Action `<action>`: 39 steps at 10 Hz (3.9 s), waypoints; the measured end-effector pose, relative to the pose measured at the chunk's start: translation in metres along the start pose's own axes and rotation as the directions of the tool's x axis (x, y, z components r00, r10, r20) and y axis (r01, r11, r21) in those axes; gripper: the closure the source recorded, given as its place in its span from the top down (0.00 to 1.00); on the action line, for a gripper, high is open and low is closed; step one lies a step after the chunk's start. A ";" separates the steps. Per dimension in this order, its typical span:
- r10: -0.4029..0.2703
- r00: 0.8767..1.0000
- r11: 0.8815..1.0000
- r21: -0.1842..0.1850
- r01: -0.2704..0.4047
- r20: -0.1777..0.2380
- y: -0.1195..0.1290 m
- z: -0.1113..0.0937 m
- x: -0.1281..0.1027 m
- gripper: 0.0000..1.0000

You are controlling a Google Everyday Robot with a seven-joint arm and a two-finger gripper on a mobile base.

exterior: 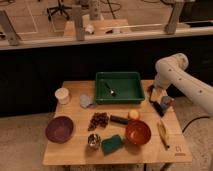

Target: Wipe tray with brush

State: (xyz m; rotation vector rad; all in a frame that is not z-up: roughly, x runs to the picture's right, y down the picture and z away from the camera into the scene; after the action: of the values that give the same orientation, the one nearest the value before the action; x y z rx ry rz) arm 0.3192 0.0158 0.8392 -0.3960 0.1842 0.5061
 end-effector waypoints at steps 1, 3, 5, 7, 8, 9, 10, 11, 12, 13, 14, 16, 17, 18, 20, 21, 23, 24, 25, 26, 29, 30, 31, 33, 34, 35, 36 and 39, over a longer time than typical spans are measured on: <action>0.014 1.000 1.000 -0.003 -0.014 0.003 -0.005 0.005 0.002 0.80; 0.053 0.998 0.998 -0.027 -0.053 0.017 -0.012 0.021 0.010 0.80; 0.073 0.997 0.997 -0.043 -0.071 0.026 -0.013 0.033 0.011 0.80; 0.090 0.996 0.994 -0.056 -0.088 0.029 -0.009 0.059 0.008 0.80; 0.106 0.994 0.993 -0.062 -0.104 0.027 -0.009 0.071 0.010 0.80; 0.123 0.992 0.990 -0.069 -0.121 0.023 -0.010 0.079 0.014 0.80; 0.136 0.990 0.988 -0.079 -0.134 0.023 -0.009 0.086 0.016 0.80; 0.146 0.989 0.986 -0.084 -0.143 0.022 -0.008 0.091 0.017 0.80; 0.151 0.988 0.985 -0.086 -0.148 0.023 -0.008 0.094 0.016 0.80; 0.156 0.988 0.984 -0.088 -0.153 0.023 -0.007 0.097 0.013 0.80; 0.162 0.986 0.983 -0.091 -0.160 0.023 -0.007 0.099 0.012 0.80; 0.176 0.984 0.980 -0.101 -0.173 0.017 -0.005 0.107 0.015 0.80; 0.180 0.984 0.978 -0.107 -0.178 0.015 -0.003 0.111 0.016 0.80; 0.185 0.983 0.977 -0.111 -0.182 0.014 -0.003 0.114 0.017 0.80; 0.193 0.981 0.974 -0.122 -0.190 0.015 -0.001 0.121 0.019 0.80; 0.195 0.981 0.973 -0.132 -0.191 0.019 0.000 0.125 0.020 0.80; 0.204 0.978 0.969 -0.153 -0.196 0.035 0.002 0.129 0.023 0.80; 0.206 0.978 0.967 -0.160 -0.197 0.040 0.003 0.131 0.024 0.79; 0.208 0.977 0.966 -0.165 -0.198 0.044 0.003 0.132 0.025 0.74; 0.209 0.977 0.965 -0.169 -0.199 0.046 0.005 0.133 0.025 0.62; 0.204 0.977 0.968 -0.163 -0.192 0.055 0.008 0.133 0.025 0.33; 0.199 0.978 0.970 -0.154 -0.188 0.059 0.009 0.131 0.025 0.24; 0.189 0.980 0.974 -0.141 -0.179 0.066 0.009 0.128 0.024 0.14; 0.168 0.983 0.979 -0.129 -0.157 0.075 0.011 0.123 0.017 0.05; 0.166 0.983 0.980 -0.129 -0.155 0.079 0.012 0.121 0.015 0.05; 0.163 0.983 0.980 -0.130 -0.152 0.084 0.012 0.119 0.013 0.05; 0.161 0.982 0.980 -0.137 -0.147 0.094 0.013 0.115 0.010 0.05; 0.176 0.977 0.973 -0.170 -0.155 0.118 0.014 0.111 0.005 0.05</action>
State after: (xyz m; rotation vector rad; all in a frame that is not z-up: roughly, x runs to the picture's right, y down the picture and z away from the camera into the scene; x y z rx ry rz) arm 0.3246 0.0746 0.9337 -0.5045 0.0482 0.7129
